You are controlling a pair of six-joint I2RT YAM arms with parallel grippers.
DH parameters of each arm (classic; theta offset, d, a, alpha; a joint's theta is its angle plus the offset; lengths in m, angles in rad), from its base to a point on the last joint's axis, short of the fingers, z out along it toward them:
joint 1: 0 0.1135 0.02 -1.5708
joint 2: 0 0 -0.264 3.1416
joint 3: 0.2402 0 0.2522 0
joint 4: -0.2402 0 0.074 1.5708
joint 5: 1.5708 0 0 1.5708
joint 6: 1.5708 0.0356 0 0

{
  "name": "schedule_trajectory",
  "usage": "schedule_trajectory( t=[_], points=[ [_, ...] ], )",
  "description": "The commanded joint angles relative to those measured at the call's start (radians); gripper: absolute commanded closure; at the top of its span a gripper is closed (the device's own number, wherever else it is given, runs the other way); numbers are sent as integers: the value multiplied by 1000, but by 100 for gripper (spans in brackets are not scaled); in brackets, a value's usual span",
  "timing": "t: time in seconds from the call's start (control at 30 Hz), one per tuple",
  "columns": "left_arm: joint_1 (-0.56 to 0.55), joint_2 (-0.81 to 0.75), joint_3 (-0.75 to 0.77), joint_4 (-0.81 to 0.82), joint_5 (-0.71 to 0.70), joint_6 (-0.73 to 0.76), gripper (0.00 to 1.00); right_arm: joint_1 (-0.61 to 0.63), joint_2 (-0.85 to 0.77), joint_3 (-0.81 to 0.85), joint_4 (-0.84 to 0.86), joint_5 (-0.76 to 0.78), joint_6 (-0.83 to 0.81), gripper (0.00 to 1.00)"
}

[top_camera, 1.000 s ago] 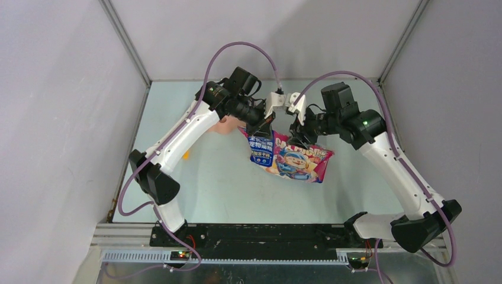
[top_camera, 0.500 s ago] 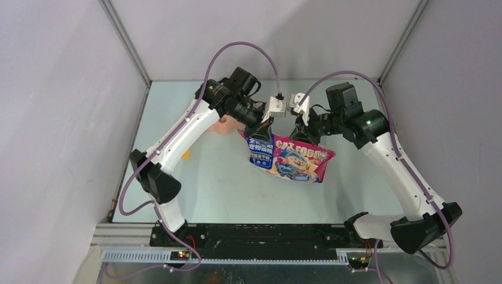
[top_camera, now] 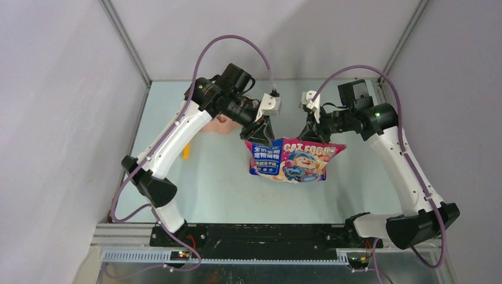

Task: Serve the pet food
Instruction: Close the pet food bag at the center of the board.

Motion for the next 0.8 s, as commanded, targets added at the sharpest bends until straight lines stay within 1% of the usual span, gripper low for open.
schedule_trajectory(
  t=[0.0,0.03,0.1,0.13,0.17,0.2,0.23,0.27,0.3,0.37,0.5,0.57,0.6,0.63,0.67,0.7,0.73,0.77],
  points=[
    [-8,-117,-60,52,-21,-83,58,-29,6,47,-10,36,-41,100],
    [-5,-138,-94,62,-49,-84,49,-29,6,48,-10,33,-40,100],
    [2,-166,-138,90,-81,-84,41,-28,6,55,-5,26,-35,100],
    [9,-174,-160,103,-88,-84,40,-28,6,58,-5,21,-32,98],
    [14,-186,-169,108,-104,-81,38,-27,6,59,-5,13,-32,92],
    [25,-190,-186,117,-111,-81,37,-25,6,57,-3,10,-32,87],
    [31,-193,-193,124,-127,-80,36,-16,7,55,-1,8,-33,78],
    [45,-194,-205,129,-133,-80,36,-10,6,48,7,11,-33,73],
    [52,-191,-209,135,-139,-82,35,8,4,43,12,21,-33,64],
    [72,-181,-219,141,-147,-87,35,37,0,25,32,39,-32,56],
    [80,-161,-232,146,-184,-78,34,88,-1,8,70,51,-16,49],
    [83,-151,-233,140,-186,-75,38,101,3,6,93,52,-5,48],
    [84,-141,-231,135,-186,-73,45,104,9,7,103,51,-3,48],
    [85,-137,-228,126,-186,-69,48,111,14,8,105,51,0,48],
    [85,-128,-223,120,-186,-68,57,119,23,9,106,51,0,48],
    [86,-124,-220,108,-185,-64,62,123,27,9,105,50,0,48],
    [88,-116,-218,103,-182,-62,71,132,37,9,103,48,0,49],
    [89,-114,-217,96,-180,-59,76,135,42,9,100,46,-1,49]
  ],
)
